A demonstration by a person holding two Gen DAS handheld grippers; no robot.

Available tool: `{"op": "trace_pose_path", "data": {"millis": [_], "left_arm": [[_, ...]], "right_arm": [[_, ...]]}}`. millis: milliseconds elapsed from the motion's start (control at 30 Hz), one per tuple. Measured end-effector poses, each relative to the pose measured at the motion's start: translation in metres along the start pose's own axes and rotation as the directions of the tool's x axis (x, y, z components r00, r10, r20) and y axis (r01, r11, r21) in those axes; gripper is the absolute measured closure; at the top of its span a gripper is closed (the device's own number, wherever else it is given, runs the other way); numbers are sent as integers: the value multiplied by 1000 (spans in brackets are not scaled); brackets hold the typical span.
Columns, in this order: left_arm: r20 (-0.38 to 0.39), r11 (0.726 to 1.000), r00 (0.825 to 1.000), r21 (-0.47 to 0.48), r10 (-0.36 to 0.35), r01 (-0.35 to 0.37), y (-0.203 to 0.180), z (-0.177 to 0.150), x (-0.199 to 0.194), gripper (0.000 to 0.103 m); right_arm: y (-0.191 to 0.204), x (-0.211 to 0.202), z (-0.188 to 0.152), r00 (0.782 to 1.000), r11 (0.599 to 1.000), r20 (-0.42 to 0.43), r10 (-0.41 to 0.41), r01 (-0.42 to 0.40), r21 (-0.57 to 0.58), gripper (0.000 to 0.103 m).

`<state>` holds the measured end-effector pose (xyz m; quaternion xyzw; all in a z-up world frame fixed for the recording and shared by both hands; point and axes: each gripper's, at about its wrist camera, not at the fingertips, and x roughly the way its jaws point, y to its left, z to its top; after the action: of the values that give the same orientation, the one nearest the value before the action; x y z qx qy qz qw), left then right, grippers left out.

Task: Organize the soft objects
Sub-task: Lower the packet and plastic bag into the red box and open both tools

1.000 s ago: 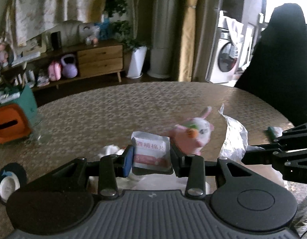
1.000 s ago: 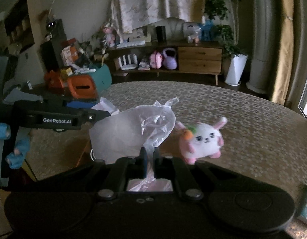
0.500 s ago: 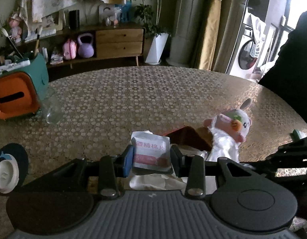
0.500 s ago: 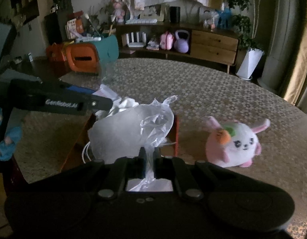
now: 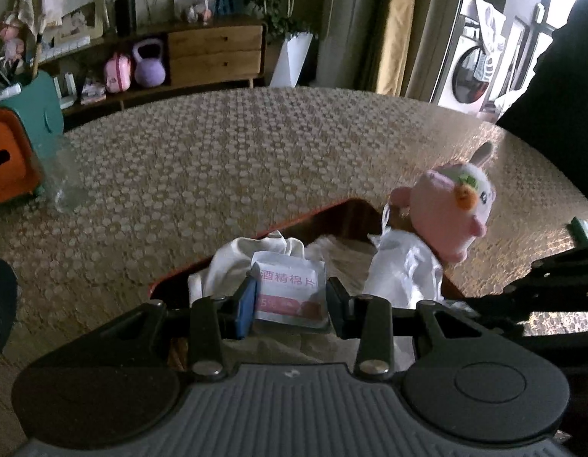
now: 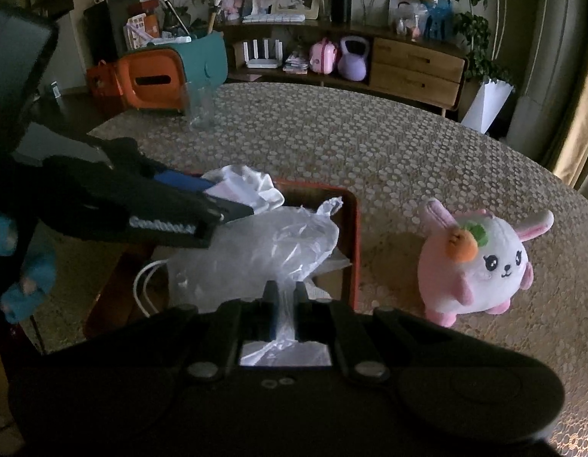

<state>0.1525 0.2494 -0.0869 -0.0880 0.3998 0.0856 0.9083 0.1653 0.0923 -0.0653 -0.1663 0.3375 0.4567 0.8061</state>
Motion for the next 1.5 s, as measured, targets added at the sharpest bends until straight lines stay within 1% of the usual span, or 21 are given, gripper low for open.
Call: {"op": "trace_pose_path", "data": {"millis": [100,167,367,433,467,500,533,567,667,800,833,933,1033,1067,1100,1133,1167,1400,1500], "left_arm": [[-13,1000,1000,2,8,-8,-2,-2,5,63],[-20,1000,1000,4,10,-10,-3,-3,8,63],[-9,1000,1000,-7,18,-18,-4,-2,3,61],[-5,1000,1000,-1,27,-27,-5,-2,0,57],[-2,1000,1000,0,31,-31,-5,-2,-2,53],[1,999,999,-2,32,-32,-5,-1,-3,46],[6,999,999,-6,32,-32,-5,-2,-6,43],[12,999,999,-9,34,-33,-6,-1,-7,42],[21,999,999,-8,40,-39,-7,0,-13,41],[41,998,997,-9,64,-64,-10,1,-22,29],[47,997,996,-11,71,-71,-10,2,-25,29],[57,996,994,-17,89,-88,-9,5,-31,29],[74,995,993,-26,93,-92,-8,6,-40,29],[79,995,993,-29,93,-91,-8,7,-42,28],[85,996,992,-31,92,-89,-9,7,-45,26],[90,995,991,-32,94,-92,-9,7,-48,25],[98,995,990,-33,98,-96,-10,7,-52,25],[132,997,988,-22,80,-78,-19,4,-75,25],[144,998,987,-10,69,-68,-24,0,-84,25]], "right_arm": [[-1,-1,1,1000,1000,3,3,-3,4,96],[-1,-1,1,1000,1000,3,0,0,-4,91],[-5,-5,3,1000,1000,19,-1,1,11,84],[-8,-9,4,1000,1000,29,-1,0,25,82],[-9,-10,4,999,999,33,1,-2,32,80],[-10,-13,3,999,999,39,4,-5,39,79],[-11,-15,3,999,999,43,6,-8,44,78],[-12,-17,3,999,999,45,6,-8,48,76],[-12,-22,1,998,999,55,2,-5,53,72],[-14,-32,-1,997,998,76,-3,-1,58,69],[-15,-34,-1,997,998,83,-8,2,62,67],[-16,-39,0,995,997,98,-17,10,73,55],[-17,-44,2,993,997,114,-12,3,77,54],[-17,-46,3,993,997,120,-11,2,78,53],[-18,-49,3,992,997,129,-12,2,78,50],[-19,-52,3,990,997,138,-12,0,80,44],[-20,-54,3,989,996,147,-10,-2,84,42],[-26,-76,0,982,994,190,-2,-18,104,39],[-29,-85,-4,979,994,204,-6,-16,104,33]]}}
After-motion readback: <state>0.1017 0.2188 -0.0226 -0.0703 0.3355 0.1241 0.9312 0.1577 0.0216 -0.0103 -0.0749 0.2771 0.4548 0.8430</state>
